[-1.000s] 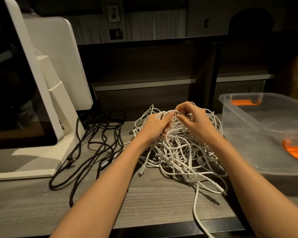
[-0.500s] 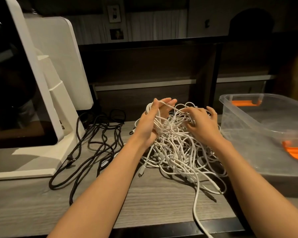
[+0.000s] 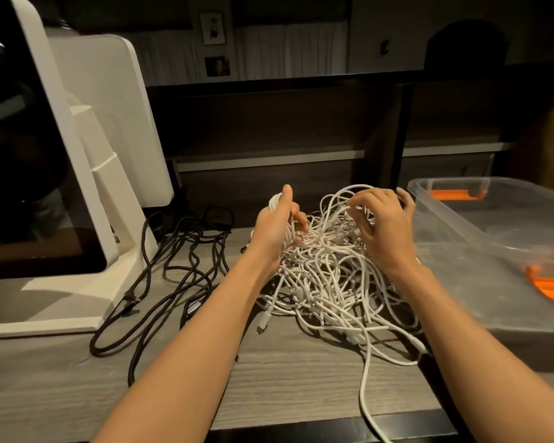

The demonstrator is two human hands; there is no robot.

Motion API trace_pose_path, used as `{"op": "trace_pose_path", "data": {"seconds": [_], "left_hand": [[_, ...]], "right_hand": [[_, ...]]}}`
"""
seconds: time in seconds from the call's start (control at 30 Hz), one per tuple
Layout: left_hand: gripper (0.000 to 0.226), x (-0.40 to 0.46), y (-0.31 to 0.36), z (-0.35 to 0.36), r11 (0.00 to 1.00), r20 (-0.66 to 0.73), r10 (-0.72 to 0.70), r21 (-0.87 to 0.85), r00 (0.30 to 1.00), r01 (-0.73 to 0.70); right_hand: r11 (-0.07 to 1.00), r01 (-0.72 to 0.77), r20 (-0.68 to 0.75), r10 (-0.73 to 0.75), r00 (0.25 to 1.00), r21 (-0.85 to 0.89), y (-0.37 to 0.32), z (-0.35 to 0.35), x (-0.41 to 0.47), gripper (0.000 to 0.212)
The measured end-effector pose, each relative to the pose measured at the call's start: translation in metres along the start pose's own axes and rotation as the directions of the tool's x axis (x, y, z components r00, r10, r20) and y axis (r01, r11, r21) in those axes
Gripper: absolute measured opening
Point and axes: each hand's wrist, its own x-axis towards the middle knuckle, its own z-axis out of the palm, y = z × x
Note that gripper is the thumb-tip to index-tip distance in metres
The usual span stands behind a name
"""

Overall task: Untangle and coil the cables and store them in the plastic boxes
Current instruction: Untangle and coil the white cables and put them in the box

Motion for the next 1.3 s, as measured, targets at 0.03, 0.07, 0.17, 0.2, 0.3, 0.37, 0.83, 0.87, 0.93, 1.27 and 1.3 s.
{"op": "trace_pose_path", "data": {"seconds": [0.03,0.07,0.17,0.2,0.3,0.37,0.83,0.87,0.93,1.27,1.3], "left_hand": [[0.048,-0.001,-0.001,0.002,0.994,-0.001,0.032,0.1,1.0,-0.031],[0.049,-0.002,-0.001,0.004,0.981,0.007,0.06,0.182,0.998,-0.061],[0.053,-0.005,-0.002,0.009,0.946,0.043,0.116,0.299,0.992,-0.123],[0.054,-0.006,-0.002,0.009,0.945,0.045,0.119,0.302,0.992,-0.127],[0.06,-0.005,-0.003,0.008,0.936,0.058,0.103,0.333,0.993,-0.117],[0.062,-0.005,-0.004,0.009,0.91,0.096,0.097,0.395,0.991,-0.127],[0.05,-0.004,-0.006,0.003,0.827,0.324,0.069,0.51,0.944,-0.236],[0.049,-0.004,-0.008,0.002,0.85,0.29,0.081,0.48,0.954,-0.218],[0.045,-0.002,-0.009,0.001,0.885,0.196,0.126,0.421,0.972,-0.199],[0.029,-0.009,-0.003,0.005,0.982,0.091,0.187,-0.045,0.978,-0.184],[0.031,-0.009,-0.003,0.005,0.982,0.116,0.178,-0.081,0.977,-0.17]], "right_hand": [[0.999,0.04,-0.03,-0.039,0.999,0.037,-0.002,0.0,0.001,0.005],[0.995,0.077,-0.05,-0.074,0.996,0.07,-0.004,0.0,0.003,0.005],[0.981,0.132,-0.072,-0.122,0.99,0.141,-0.01,0.0,0.004,0.019],[0.977,0.143,-0.078,-0.132,0.988,0.157,-0.011,-0.001,0.004,0.021],[0.966,0.185,-0.106,-0.168,0.98,0.18,-0.016,-0.002,0.005,0.02],[0.965,0.212,-0.116,-0.195,0.974,0.155,-0.021,-0.003,0.006,0.019],[0.995,-0.037,0.177,0.053,0.983,-0.093,-0.015,-0.001,0.002,0.027],[0.994,-0.04,0.222,0.062,0.973,-0.099,-0.013,0.0,0.002,0.028],[0.989,-0.072,0.28,0.105,0.954,-0.127,-0.008,0.001,0.002,0.024],[0.962,-0.115,0.461,0.222,0.859,-0.249,-0.001,0.002,-0.001,0.043],[0.96,-0.128,0.439,0.229,0.869,-0.249,-0.001,0.002,-0.001,0.041]]}}
